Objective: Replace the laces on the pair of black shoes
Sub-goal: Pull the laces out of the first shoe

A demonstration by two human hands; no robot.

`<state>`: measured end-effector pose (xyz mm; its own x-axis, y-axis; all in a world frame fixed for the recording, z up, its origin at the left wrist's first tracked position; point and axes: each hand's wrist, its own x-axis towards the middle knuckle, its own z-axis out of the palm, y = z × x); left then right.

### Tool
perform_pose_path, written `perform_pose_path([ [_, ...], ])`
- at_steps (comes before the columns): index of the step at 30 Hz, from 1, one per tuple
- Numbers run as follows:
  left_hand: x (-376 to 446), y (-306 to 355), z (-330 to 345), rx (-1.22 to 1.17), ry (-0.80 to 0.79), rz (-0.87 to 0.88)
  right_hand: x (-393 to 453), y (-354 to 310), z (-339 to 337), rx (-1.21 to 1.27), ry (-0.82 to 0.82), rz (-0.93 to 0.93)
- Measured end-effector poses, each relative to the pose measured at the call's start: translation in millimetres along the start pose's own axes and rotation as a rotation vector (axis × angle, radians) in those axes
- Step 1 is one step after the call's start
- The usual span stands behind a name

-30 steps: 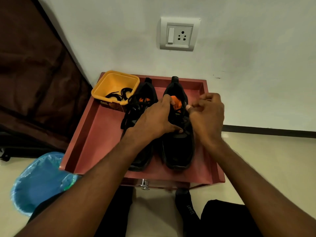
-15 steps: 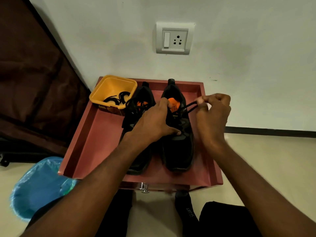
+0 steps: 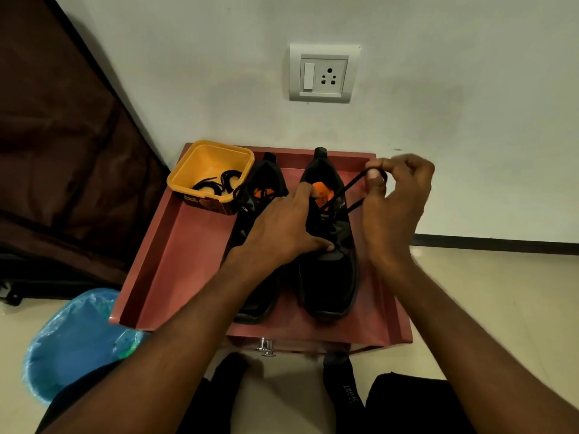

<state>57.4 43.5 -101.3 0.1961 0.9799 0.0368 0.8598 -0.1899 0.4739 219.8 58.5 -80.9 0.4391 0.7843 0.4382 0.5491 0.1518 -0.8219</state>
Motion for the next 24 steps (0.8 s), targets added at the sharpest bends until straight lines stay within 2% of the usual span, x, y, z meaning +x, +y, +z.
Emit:
perform_pose_path([
  [1, 0, -1, 0, -0.002, 0.002, -0.001, 0, 3, -2, -0.171, -0.087, -0.154],
  [3, 1, -1, 1, -0.025, -0.003, -0.001, -5, 11, 2, -0.430, -0.362, -0.377],
  [5, 2, -2, 2, -0.073, -0.003, -0.001, -11, 12, 6, -0.546, -0.617, -0.413],
  [7, 4, -3, 3, -0.098, -0.006, -0.003, -12, 15, 9, -0.574, -0.732, -0.363],
  [10, 2, -1, 4, -0.091, -0.022, -0.012, -6, 21, 10, -0.567, -0.719, -0.374],
  [12, 2, -1, 6, -0.072, -0.018, -0.021, -5, 22, 11, -0.430, -0.565, -0.308],
  [15, 3, -3, 6, -0.047, -0.009, -0.039, 8, 10, 6, 0.133, -0.143, 0.197],
  [16, 4, -3, 5, -0.047, -0.010, -0.045, 13, 8, 2, 0.229, -0.056, 0.273],
  [17, 4, -4, 5, -0.046, -0.013, -0.045, 17, 8, -2, 0.192, -0.033, 0.238],
  [19, 5, -3, 5, -0.041, -0.014, -0.040, 19, 15, -6, -0.041, -0.148, -0.015],
  [21, 4, -3, 5, -0.044, -0.012, -0.032, 11, 20, -3, -0.278, -0.396, -0.247],
  [24, 4, -3, 5, -0.060, -0.012, -0.022, -1, 22, 7, -0.540, -0.735, -0.420],
])
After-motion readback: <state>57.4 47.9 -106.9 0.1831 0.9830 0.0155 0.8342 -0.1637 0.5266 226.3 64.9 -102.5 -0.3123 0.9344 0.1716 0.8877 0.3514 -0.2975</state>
